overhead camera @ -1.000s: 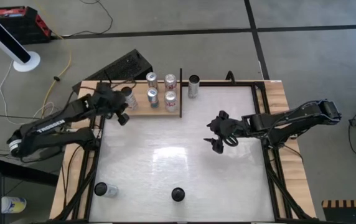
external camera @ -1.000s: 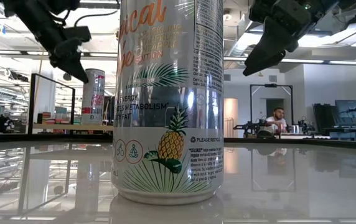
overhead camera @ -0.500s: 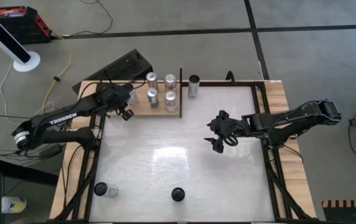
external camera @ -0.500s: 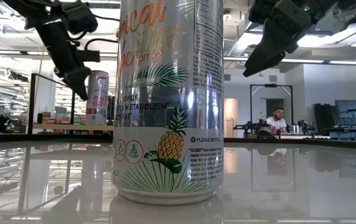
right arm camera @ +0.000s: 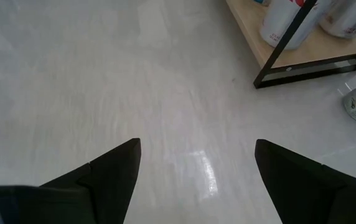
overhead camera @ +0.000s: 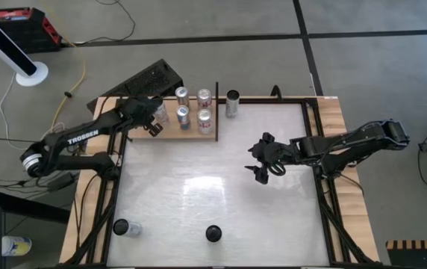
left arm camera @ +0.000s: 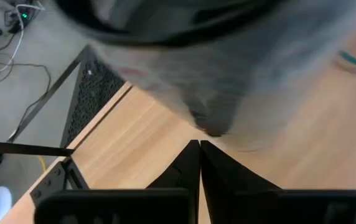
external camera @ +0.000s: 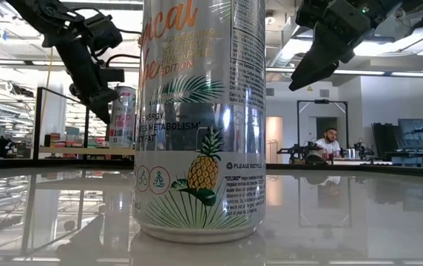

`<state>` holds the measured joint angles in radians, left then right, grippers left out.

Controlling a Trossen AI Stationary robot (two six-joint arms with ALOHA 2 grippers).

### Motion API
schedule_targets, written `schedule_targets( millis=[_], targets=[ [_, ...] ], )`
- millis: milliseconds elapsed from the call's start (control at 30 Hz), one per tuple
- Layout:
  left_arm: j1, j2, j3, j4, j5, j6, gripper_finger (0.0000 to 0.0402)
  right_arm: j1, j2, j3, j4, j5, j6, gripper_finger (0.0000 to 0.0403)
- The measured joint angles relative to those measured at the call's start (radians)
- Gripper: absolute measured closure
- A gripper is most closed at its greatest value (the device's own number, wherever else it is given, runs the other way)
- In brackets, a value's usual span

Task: Place canned beverage on shelf
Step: Put the right pink soda can on the shelf

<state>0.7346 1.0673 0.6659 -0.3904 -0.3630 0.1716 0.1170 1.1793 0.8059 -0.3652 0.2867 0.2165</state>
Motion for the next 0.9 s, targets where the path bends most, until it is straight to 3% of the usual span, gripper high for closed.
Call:
schedule_targets(
  millis=[367,600,900],
  targets=[
    [-0.020,-0.036,0.017,-0.084,-0.076,-0.027,0.0402,0.000,0.000,0.000,0.000,0.000,0.003,0.0065],
    [-0.067,-0.054,0.079,-0.264,0.097,-0.085,0.0401,-0.006,0.000,0.000,0.000,0.000,-0.012,0.0065],
    [-0.085,-0.048,0.079,-0.272,0.085,-0.021,0.0401,-0.028,0.000,0.000,0.000,0.000,-0.015,0.0065]
  ],
)
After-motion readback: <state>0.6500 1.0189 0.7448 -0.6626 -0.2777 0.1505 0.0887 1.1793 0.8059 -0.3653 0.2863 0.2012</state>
